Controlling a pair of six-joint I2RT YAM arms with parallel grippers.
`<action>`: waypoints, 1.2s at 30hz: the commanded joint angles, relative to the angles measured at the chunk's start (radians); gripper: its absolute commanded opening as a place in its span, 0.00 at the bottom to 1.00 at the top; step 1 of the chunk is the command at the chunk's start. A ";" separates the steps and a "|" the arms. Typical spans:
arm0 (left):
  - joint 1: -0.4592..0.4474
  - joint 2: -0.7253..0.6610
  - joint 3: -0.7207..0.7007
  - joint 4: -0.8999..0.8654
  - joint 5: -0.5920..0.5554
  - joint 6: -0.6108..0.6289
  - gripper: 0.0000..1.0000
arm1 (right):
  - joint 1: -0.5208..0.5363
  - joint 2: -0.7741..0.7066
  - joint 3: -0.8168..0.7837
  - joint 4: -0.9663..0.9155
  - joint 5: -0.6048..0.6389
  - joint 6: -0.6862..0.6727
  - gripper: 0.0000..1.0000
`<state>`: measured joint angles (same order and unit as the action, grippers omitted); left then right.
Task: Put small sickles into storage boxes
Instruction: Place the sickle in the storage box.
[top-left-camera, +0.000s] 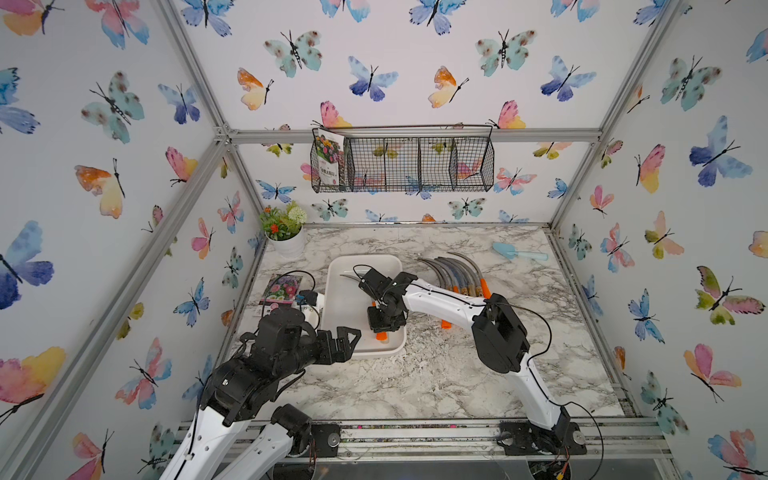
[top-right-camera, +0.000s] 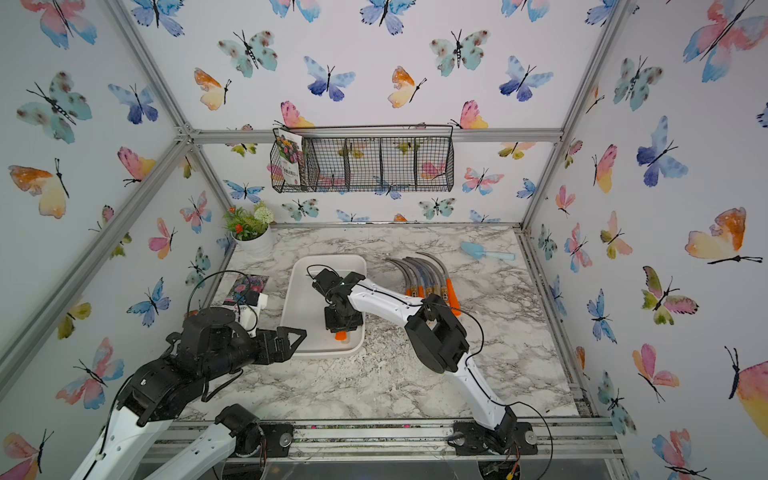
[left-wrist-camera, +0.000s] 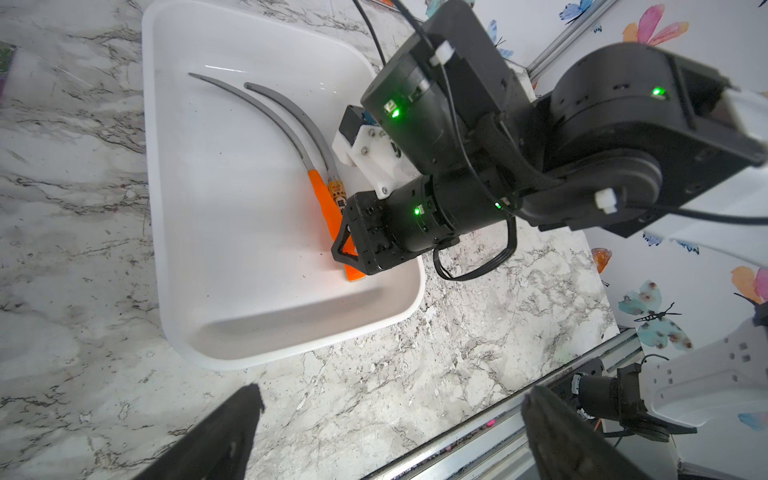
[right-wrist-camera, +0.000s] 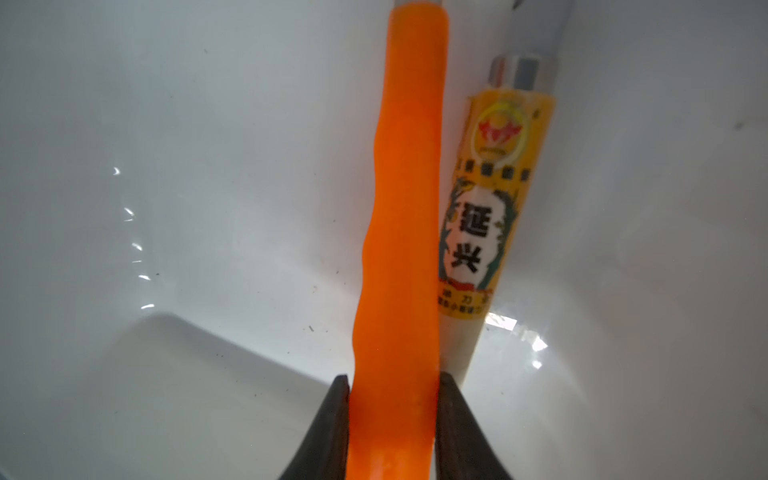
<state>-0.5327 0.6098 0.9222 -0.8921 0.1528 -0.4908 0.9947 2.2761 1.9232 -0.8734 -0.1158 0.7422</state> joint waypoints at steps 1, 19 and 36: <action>-0.007 -0.016 0.013 -0.022 -0.021 0.004 0.98 | 0.009 0.008 0.023 0.008 -0.015 0.014 0.23; -0.006 0.006 0.007 0.022 0.009 0.019 0.98 | 0.009 -0.081 0.049 -0.048 0.045 -0.003 0.62; -0.006 0.096 -0.013 0.119 0.069 0.058 0.98 | 0.007 -0.169 0.072 -0.155 0.197 -0.022 0.98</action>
<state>-0.5343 0.6891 0.9215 -0.8200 0.1871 -0.4561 0.9947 2.1502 1.9865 -0.9661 0.0147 0.7322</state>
